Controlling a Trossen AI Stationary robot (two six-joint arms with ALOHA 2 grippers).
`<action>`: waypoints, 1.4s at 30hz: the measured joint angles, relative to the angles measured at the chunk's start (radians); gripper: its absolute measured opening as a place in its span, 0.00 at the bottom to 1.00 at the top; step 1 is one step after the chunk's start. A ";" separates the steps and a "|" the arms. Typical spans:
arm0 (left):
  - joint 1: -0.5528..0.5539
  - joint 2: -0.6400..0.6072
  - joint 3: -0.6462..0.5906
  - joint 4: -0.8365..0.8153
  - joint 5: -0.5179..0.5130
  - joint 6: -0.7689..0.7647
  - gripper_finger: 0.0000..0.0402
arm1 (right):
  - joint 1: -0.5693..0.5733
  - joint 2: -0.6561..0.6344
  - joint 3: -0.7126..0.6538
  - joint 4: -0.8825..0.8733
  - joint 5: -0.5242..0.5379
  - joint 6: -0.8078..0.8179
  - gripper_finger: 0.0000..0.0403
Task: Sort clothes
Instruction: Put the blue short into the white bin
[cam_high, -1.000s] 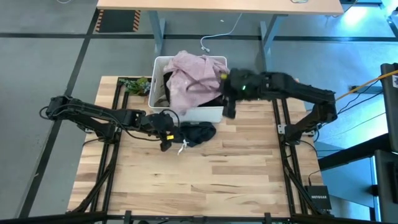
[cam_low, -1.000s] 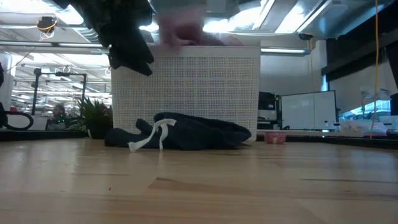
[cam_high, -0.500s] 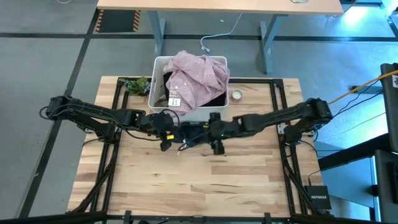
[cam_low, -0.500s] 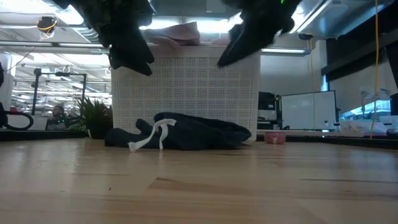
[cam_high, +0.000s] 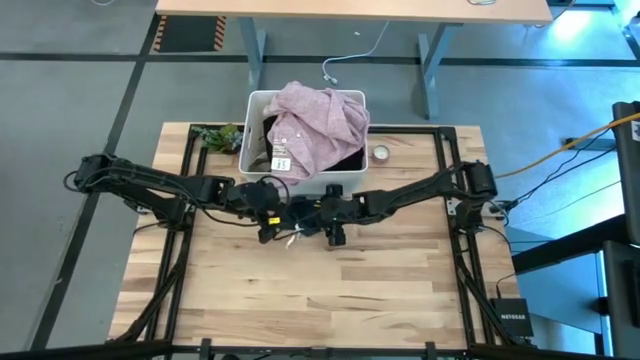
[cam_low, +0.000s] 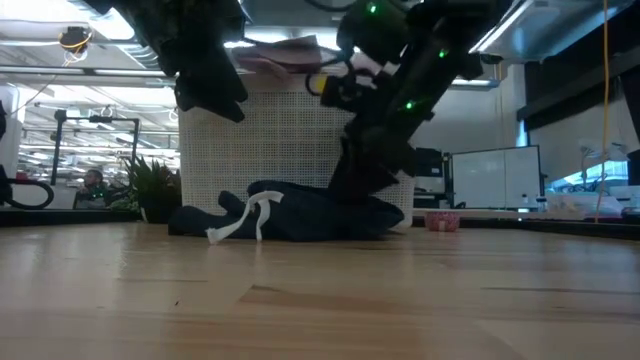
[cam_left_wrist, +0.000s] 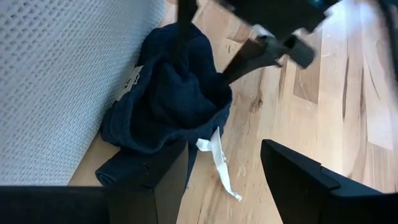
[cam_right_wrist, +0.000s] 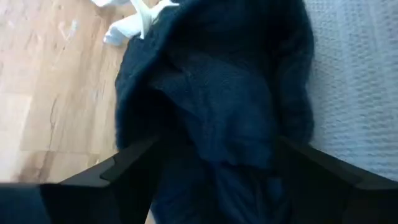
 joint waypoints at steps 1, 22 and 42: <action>0.000 0.000 0.000 0.002 0.000 0.000 0.49 | -0.008 0.009 0.000 0.005 -0.006 0.000 0.76; 0.000 0.000 0.000 0.001 0.000 0.000 0.49 | 0.054 0.048 0.000 -0.213 0.021 0.028 0.09; 0.000 0.000 0.000 0.006 0.000 0.008 0.49 | 0.197 -0.517 0.119 -0.330 0.262 -0.005 0.04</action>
